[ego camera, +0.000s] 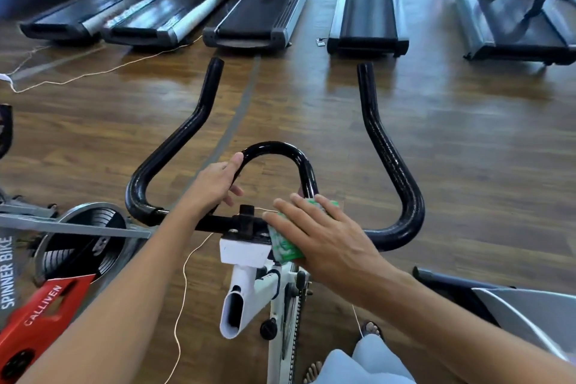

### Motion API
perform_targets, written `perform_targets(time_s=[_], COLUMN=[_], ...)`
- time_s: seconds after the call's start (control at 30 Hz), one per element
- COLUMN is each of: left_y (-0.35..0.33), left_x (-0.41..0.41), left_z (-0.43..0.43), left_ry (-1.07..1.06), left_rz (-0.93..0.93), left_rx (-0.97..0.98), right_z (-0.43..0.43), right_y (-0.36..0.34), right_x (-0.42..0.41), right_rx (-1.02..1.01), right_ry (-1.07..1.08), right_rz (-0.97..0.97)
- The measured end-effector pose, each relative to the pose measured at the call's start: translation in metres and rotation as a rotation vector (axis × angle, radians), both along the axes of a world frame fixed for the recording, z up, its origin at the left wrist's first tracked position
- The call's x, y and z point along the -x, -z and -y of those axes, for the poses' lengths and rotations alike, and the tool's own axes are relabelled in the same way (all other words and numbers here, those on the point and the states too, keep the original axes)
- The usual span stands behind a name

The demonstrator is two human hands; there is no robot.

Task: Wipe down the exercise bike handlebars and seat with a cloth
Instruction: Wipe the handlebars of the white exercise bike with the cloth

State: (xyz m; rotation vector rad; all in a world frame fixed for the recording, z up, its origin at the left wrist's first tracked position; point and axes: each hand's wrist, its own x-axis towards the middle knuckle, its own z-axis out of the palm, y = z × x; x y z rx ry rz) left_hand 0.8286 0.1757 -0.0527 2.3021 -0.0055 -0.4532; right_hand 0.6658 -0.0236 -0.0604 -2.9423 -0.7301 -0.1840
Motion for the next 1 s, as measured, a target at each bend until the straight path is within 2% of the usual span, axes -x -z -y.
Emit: perform_targets(time_s=[0.17, 0.3, 0.37, 0.47, 0.57, 0.7, 0.9, 1.0], left_y=[-0.018, -0.072, -0.087, -0.068, -0.035, -0.012, -0.010, -0.003], left_x=[0.010, 0.043, 0.062, 0.074, 0.083, 0.096, 0.099, 0.093], left_z=[0.004, 0.041, 0.071, 0.113, 0.139, 0.142, 0.145, 0.136], left_ry=[-0.093, -0.086, -0.009, 0.055, 0.025, 0.075, 0.154, 0.164], left_rz=[0.172, 0.413, 0.447, 0.388, 0.256, 0.211, 0.139, 0.144], left_rx=[-0.058, 0.129, 0.189, 0.127, -0.122, -0.245, -0.249, -0.156], right_z=[0.041, 0.060, 0.070, 0.054, 0.064, 0.100, 0.096, 0.108], right_y=[-0.003, -0.027, -0.033, -0.016, 0.005, 0.007, 0.011, 0.005], right_x=[0.018, 0.026, 0.030, 0.040, 0.047, 0.058, 0.057, 0.055], right_rx=[-0.116, -0.396, -0.386, -0.123, 0.008, -0.071, -0.210, -0.400], right_ry=[-0.012, 0.206, 0.300, 0.246, 0.207, 0.291, 0.288, 0.442], right_rz=[-0.062, -0.033, 0.012, -0.008, 0.040, 0.053, 0.052, 0.075])
